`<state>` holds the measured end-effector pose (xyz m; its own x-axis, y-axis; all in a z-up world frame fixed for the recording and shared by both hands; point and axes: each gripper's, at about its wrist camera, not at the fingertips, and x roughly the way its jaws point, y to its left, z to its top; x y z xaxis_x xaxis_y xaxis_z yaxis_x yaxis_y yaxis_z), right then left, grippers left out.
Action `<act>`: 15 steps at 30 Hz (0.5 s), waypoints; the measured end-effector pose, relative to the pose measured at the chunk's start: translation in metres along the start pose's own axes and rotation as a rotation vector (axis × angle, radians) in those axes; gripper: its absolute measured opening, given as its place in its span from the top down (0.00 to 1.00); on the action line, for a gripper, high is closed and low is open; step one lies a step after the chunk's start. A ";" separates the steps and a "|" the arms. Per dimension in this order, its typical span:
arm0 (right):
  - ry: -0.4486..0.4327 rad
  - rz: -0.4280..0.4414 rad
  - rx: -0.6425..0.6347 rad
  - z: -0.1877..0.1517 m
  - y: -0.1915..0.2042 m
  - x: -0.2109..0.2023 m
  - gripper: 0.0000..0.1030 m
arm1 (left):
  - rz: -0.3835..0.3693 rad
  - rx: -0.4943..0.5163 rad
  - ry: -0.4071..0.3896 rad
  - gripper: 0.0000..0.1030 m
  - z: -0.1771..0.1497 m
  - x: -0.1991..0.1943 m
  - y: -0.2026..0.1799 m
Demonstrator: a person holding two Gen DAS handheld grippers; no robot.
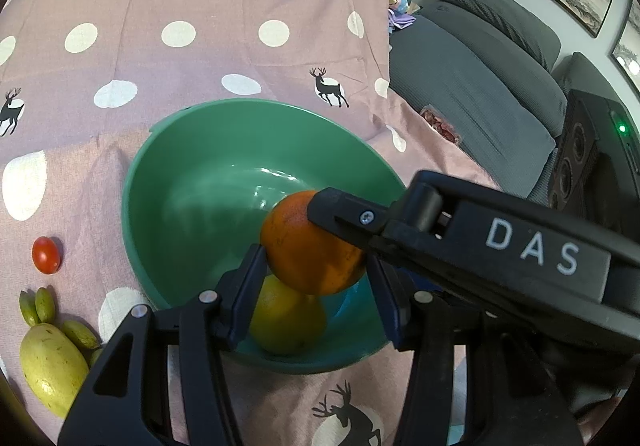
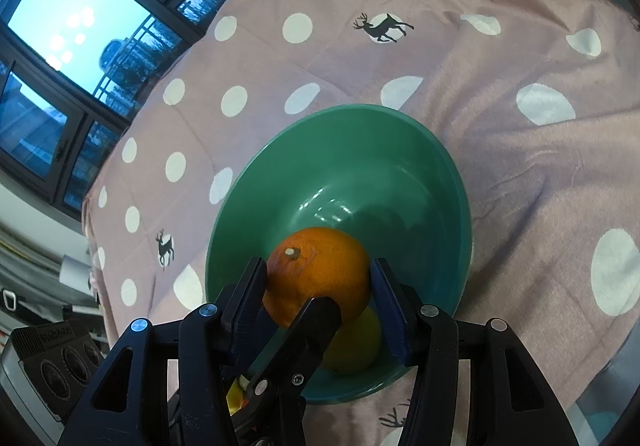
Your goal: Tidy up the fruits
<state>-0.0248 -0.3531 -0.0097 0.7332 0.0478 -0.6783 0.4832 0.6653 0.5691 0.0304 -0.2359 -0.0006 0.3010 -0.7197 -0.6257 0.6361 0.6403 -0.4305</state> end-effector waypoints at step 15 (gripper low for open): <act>-0.020 -0.012 -0.014 -0.003 0.008 -0.002 0.45 | 0.002 -0.012 -0.024 0.51 0.000 -0.008 0.007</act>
<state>-0.0238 -0.3453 -0.0047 0.7369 0.0255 -0.6756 0.4852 0.6760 0.5547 0.0324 -0.2262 0.0018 0.3193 -0.7243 -0.6111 0.6270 0.6450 -0.4368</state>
